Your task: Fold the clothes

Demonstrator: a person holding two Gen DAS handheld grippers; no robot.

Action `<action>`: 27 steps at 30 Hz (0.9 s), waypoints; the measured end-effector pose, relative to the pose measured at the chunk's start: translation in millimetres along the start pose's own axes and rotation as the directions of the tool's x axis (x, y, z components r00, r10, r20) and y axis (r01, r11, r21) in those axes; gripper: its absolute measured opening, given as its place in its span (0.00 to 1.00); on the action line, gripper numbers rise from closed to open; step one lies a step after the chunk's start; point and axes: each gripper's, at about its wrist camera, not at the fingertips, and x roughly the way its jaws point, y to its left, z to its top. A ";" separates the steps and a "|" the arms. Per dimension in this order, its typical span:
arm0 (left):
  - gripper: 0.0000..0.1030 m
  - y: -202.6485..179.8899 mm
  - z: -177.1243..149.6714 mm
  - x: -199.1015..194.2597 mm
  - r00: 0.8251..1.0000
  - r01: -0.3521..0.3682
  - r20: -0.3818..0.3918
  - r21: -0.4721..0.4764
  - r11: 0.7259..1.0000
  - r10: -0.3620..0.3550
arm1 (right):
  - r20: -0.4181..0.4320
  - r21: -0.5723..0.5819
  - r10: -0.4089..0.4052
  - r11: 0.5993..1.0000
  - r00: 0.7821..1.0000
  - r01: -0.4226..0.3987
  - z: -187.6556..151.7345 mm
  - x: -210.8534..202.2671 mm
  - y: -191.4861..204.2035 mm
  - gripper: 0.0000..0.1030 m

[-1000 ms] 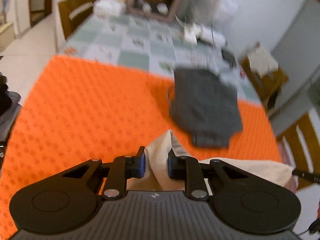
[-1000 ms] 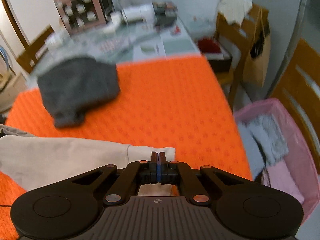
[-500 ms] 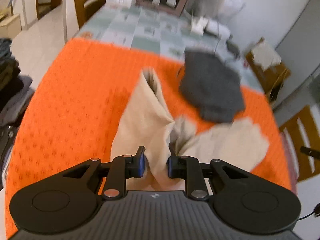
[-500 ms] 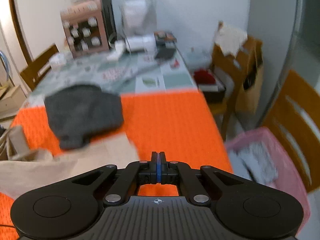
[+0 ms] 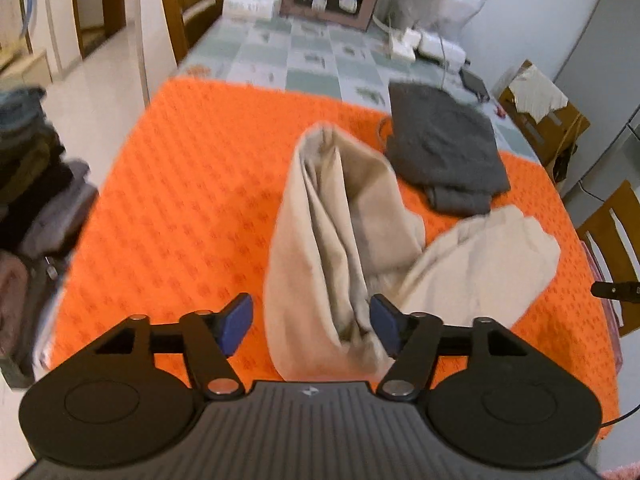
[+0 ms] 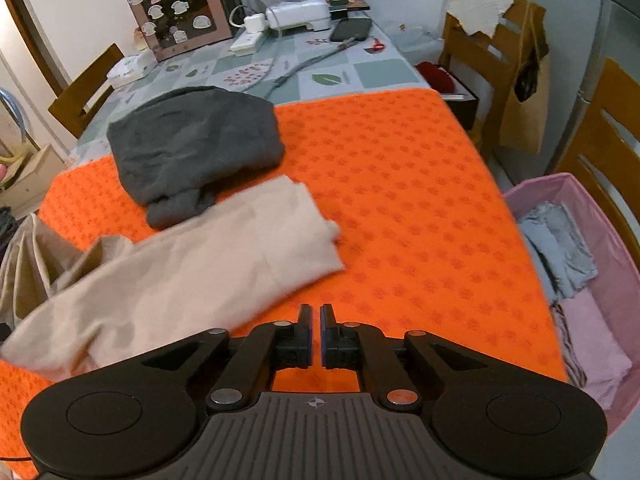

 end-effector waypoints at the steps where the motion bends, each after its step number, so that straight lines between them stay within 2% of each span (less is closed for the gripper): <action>1: 0.72 0.9 5.4 -3.1 1.000 -0.009 0.015 0.006 1.000 0.009 | 0.000 -0.001 0.004 1.000 1.000 -0.004 5.5 2.7 5.5 0.14; 3: 0.75 3.6 17.8 -7.8 0.999 -0.016 0.046 0.017 1.000 0.015 | -0.005 0.000 0.013 1.000 1.000 -0.013 15.6 8.3 14.3 0.18; 7: 0.76 3.5 42.9 -6.4 0.998 0.005 0.067 0.041 0.999 -0.008 | -0.022 0.017 0.041 0.999 0.999 -0.041 37.7 23.9 32.3 0.34; 10: 0.77 -3.9 56.8 2.6 0.997 0.042 0.069 0.068 0.997 -0.047 | -0.041 0.039 0.064 0.997 0.997 -0.062 49.8 39.9 46.4 0.37; 15: 0.77 -29.0 72.4 28.6 0.997 0.061 0.036 0.149 0.987 -0.067 | -0.088 0.064 0.063 0.996 0.994 -0.058 62.3 72.1 69.0 0.39; 18: 0.76 -39.1 76.4 46.9 0.996 0.088 -0.006 0.139 0.986 -0.088 | -0.108 0.080 0.054 0.996 0.993 -0.046 67.3 88.6 81.2 0.42; 20: 0.75 -45.2 78.4 58.8 0.995 0.096 -0.031 0.125 0.988 -0.093 | -0.121 0.096 0.049 0.995 0.992 -0.037 70.2 98.4 87.7 0.48; 25: 0.72 -56.0 74.6 84.7 0.996 0.056 -0.066 0.075 0.996 -0.052 | -0.143 0.084 -0.018 0.996 0.990 0.030 74.4 123.6 104.8 0.54; 27: 0.65 -56.9 72.0 94.9 0.997 0.023 -0.076 0.061 0.998 -0.019 | -0.149 0.055 -0.064 0.996 0.987 0.073 73.8 133.0 111.3 0.54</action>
